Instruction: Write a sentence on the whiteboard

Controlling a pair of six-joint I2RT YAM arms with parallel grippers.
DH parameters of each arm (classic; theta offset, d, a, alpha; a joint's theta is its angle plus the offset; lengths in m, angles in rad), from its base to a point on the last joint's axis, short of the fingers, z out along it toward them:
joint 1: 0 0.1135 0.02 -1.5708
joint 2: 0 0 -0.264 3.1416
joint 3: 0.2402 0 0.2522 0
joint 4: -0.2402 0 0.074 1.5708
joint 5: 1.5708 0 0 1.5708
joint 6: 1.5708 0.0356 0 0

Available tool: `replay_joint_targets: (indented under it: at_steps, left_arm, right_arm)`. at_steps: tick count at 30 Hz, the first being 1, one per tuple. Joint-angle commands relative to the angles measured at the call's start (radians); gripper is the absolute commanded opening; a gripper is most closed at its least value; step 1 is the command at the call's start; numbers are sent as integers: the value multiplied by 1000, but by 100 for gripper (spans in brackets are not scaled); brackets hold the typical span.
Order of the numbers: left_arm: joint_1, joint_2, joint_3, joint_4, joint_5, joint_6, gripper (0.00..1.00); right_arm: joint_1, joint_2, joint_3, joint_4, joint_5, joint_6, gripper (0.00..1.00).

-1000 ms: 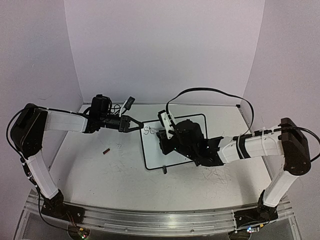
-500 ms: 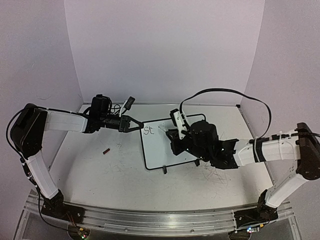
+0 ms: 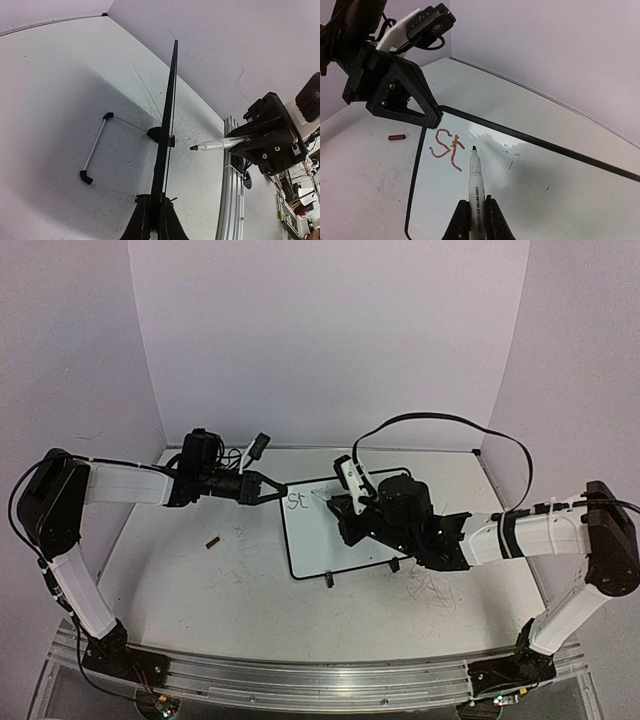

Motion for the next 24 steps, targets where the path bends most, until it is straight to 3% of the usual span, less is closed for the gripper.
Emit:
replay_joint_targets:
  at_steps: [1,24]
  left_arm:
    - [1,-60,-27,-12,-86,32,0]
    - [2,-69,-37,-12,-86,57,0]
  right_arm:
    - [1,5,38,-6,-39,-39,0]
    - [0,76,63,-5,3,-12,0]
